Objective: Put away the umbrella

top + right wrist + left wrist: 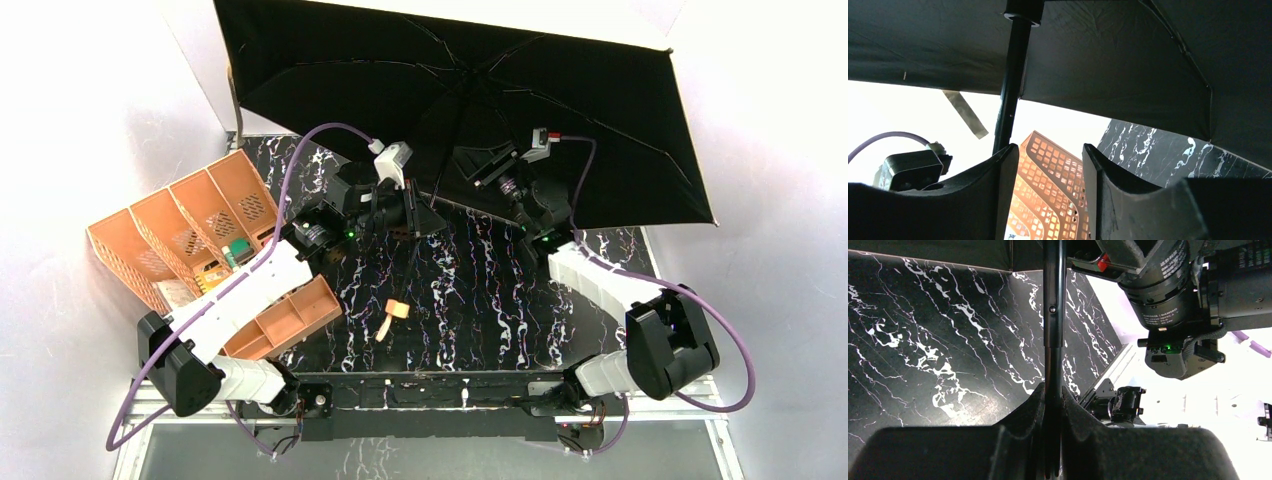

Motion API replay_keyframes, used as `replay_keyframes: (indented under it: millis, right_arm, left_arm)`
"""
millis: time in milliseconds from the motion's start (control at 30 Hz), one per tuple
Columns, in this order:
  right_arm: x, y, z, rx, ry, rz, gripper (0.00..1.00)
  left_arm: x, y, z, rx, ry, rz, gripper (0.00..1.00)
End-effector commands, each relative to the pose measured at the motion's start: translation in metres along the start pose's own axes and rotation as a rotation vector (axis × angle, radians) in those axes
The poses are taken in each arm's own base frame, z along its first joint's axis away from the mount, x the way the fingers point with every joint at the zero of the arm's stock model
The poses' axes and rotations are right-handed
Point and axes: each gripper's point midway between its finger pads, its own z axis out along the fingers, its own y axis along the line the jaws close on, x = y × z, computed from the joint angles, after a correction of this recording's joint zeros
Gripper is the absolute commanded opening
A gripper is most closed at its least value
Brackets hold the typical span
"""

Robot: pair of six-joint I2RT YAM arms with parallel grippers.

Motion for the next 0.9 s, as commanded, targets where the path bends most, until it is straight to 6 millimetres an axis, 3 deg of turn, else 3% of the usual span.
replay_keyframes:
  millis: [0, 133, 400, 567, 700, 867]
  right_arm:
    - [-0.026, 0.041, -0.004, -0.113, -0.081, -0.04, 0.61]
    - [-0.042, 0.021, -0.015, 0.031, -0.154, -0.05, 0.66]
    - [-0.033, 0.072, -0.008, -0.179, -0.052, -0.074, 0.72]
    - [-0.028, 0.061, 0.007, -0.138, -0.024, -0.041, 0.7]
    - [-0.024, 0.055, 0.015, -0.138, -0.014, -0.022, 0.58]
    - [-0.028, 0.054, 0.02, -0.139, -0.033, -0.069, 0.26]
  left_arm:
    - [-0.018, -0.016, -0.013, 0.044, -0.076, 0.003, 0.0]
    - [-0.02, -0.016, -0.015, 0.041, -0.089, 0.003, 0.0]
    - [-0.012, -0.015, -0.01, 0.058, -0.062, -0.002, 0.0]
    - [-0.012, -0.018, -0.011, 0.073, -0.056, 0.002, 0.0]
    - [-0.009, -0.017, -0.011, 0.073, -0.047, 0.004, 0.0]
    - [-0.008, -0.017, -0.012, 0.07, -0.039, 0.005, 0.0]
